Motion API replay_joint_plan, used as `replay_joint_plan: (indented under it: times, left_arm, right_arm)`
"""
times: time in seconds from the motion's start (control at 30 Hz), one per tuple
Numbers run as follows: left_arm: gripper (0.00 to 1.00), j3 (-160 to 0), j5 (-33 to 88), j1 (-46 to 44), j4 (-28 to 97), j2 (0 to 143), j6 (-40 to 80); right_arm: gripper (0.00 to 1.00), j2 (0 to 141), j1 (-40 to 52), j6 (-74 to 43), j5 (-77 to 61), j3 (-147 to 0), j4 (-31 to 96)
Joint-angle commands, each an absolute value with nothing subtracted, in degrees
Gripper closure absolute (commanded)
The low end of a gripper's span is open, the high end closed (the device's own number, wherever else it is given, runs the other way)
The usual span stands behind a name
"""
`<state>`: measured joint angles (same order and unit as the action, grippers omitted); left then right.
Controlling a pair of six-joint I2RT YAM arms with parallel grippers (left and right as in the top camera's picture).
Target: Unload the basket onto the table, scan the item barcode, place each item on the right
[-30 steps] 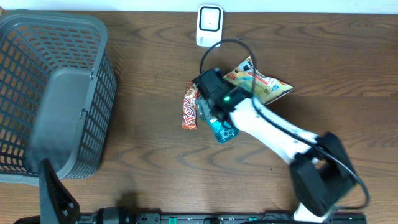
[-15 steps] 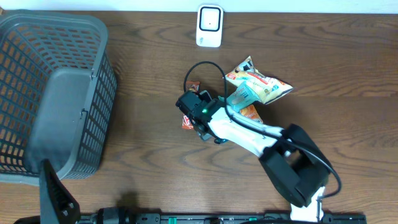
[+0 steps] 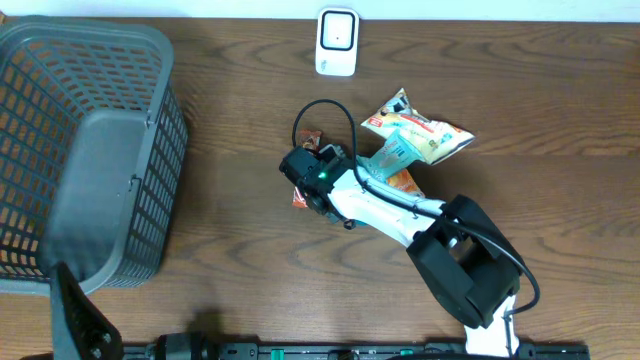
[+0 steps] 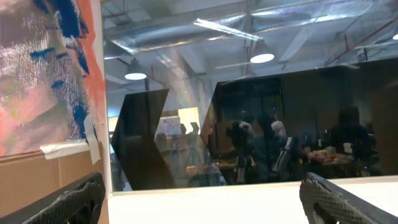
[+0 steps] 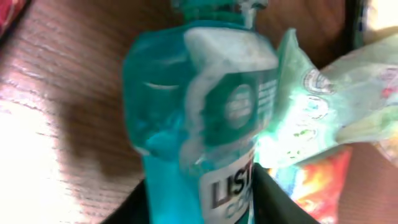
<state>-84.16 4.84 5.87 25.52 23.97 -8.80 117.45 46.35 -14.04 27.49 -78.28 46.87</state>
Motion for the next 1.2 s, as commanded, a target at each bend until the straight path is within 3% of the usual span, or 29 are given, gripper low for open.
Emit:
replay_joint_plan:
  times: [0.0, 0.13, 0.4, 0.7, 0.97, 1.17]
  left_arm:
    - [0.01, -84.3, 5.9, 6.1, 25.1, 21.3, -8.3]
    - [0.01, -84.3, 9.7, 6.1, 25.2, 19.1, -8.3]
    - [0.01, -84.2, 10.5, 6.1, 25.1, 18.3, -8.3]
    - [0.01, -84.2, 10.5, 6.1, 24.8, 18.3, -8.3]
    - [0.01, -84.2, 10.5, 6.1, 24.8, 18.3, -8.3]
    - [0.01, -84.2, 10.5, 6.1, 24.8, 18.3, -8.3]
  right_arm:
    - [0.83, 122.0, 44.8, -12.7, 8.3, -76.0, 46.5]
    - [0.9, 121.7, 41.7, -12.4, -1.5, -76.8, 47.0]
    - [0.91, 120.6, 32.3, -1.4, -28.4, -79.3, 47.4]
    - [0.97, 120.6, 27.7, -1.5, -25.5, -79.3, 47.6]
    - [0.99, 120.3, 30.7, -10.5, -6.4, -79.4, 47.6]
    - [0.99, 120.2, 31.3, -10.7, -2.7, -80.4, 47.5]
